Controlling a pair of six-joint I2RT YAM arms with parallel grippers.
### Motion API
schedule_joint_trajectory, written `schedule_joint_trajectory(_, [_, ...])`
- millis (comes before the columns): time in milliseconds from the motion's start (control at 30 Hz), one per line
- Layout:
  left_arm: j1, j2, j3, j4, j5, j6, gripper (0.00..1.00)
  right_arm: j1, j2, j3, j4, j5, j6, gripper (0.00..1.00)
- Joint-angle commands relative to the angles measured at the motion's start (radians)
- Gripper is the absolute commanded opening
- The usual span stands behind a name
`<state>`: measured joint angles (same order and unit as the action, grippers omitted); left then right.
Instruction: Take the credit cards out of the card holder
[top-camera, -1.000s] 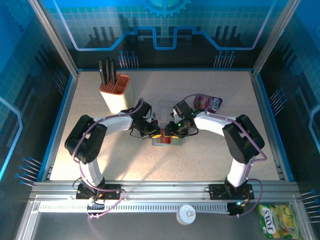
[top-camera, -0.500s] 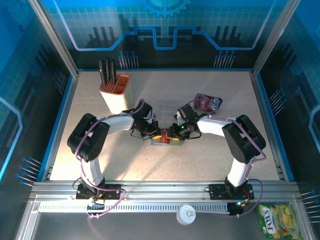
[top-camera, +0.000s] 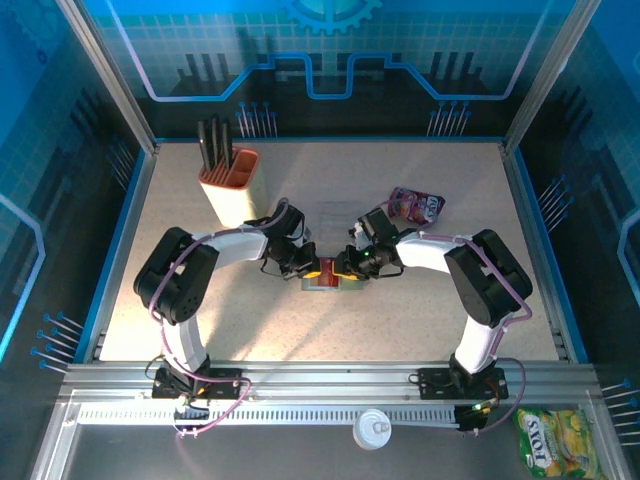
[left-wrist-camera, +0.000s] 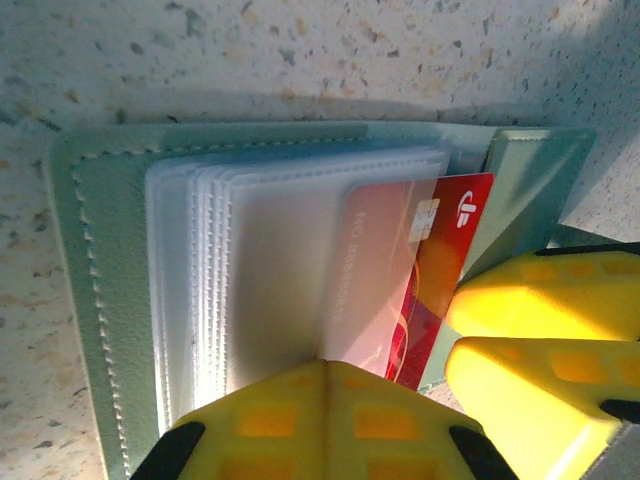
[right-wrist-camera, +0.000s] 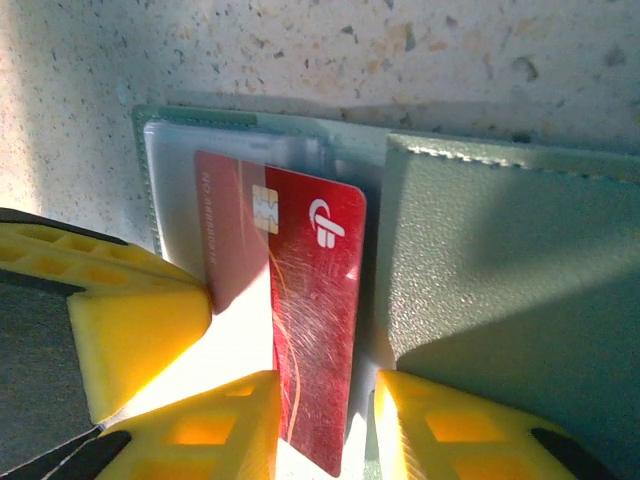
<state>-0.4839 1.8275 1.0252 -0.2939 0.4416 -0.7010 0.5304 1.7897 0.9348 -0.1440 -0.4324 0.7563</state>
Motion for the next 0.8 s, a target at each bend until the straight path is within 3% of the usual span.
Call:
schedule_joint_trajectory(0, [-0.006, 0.004, 0.001, -0.059, -0.036, 0.024, 0.0, -0.012, 0.015, -0.001, 0.02, -0.033, 0.005, 0.32])
schedule_joint_trajectory(367, [-0.007, 0.007, 0.004, -0.055, -0.034, 0.023, 0.0, -0.012, 0.056, 0.019, 0.042, -0.08, 0.015, 0.31])
schedule_joint_trajectory(767, [-0.007, 0.01, 0.003, -0.049, -0.027, 0.022, 0.0, -0.011, 0.05, 0.012, 0.083, -0.099, 0.024, 0.19])
